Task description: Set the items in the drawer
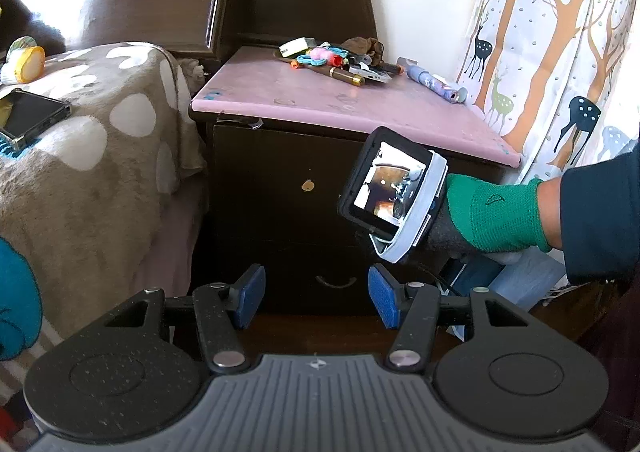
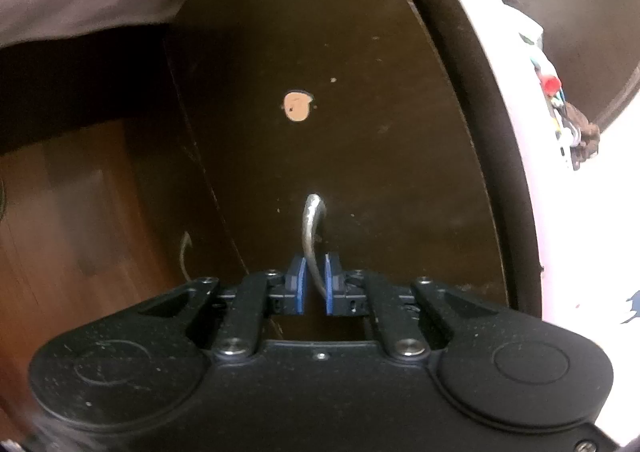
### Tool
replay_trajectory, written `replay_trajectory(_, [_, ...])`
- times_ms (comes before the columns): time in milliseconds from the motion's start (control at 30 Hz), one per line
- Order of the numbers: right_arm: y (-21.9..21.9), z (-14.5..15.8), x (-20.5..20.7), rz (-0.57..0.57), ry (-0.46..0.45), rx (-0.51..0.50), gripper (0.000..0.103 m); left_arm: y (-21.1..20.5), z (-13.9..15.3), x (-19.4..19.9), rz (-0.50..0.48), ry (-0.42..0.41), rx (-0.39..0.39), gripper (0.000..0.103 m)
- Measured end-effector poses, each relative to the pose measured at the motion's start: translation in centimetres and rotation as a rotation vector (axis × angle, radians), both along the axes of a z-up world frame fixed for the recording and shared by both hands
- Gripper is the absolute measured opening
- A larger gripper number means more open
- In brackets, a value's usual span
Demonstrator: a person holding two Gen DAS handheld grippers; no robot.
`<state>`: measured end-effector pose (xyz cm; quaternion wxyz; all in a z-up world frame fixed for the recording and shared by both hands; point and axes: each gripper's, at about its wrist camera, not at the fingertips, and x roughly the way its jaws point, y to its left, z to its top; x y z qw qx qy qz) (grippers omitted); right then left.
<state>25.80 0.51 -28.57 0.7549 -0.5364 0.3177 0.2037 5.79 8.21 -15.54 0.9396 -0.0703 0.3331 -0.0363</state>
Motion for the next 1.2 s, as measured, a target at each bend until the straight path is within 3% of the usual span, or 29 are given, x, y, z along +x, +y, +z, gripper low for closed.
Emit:
replay_trajectory(200, [-1.1, 1.2, -0.7, -0.068, 0.024, 0.044, 0.011, -0.2, 0.1, 0.0, -0.003, -0.001, 0.012, 0.056])
replay_trajectory(267, [-2.3, 1.9, -1.0, -0.100, 0.056, 0.088, 0.038, -0.4, 0.1, -0.1, -0.005, -0.001, 0.018, 0.056])
replay_trajectory(300, [-2.9, 2.3, -1.4, -0.117, 0.066, 0.107, 0.044, -0.5, 0.1, -0.1, -0.007, -0.001, 0.020, 0.056])
replay_trajectory(400, [-4.6, 3.6, -2.3, -0.176, 0.127, 0.181, 0.048, -0.8, 0.2, -0.2, -0.010, 0.000, 0.028, 0.056])
replay_trajectory(533, [-7.6, 5.3, -3.9, -0.306, 0.195, 0.299, 0.067, -1.2, 0.2, -0.3, -0.015, 0.001, 0.041, 0.056])
replay_trajectory(700, [-10.9, 7.5, -7.0, -0.442, 0.254, 0.445, 0.073, -2.0, 0.4, -0.6, -0.026, 0.000, 0.073, 0.056])
replay_trajectory(967, [-13.6, 11.3, -12.5, -0.551, 0.274, 0.637, 0.078, -3.8, 0.8, -1.2, -0.044, 0.012, 0.114, 0.056])
replay_trajectory(1200, [-15.5, 14.2, -16.9, -0.599, 0.214, 0.695, 0.080, -5.3, 1.4, -2.2, -0.050, 0.018, 0.141, 0.056])
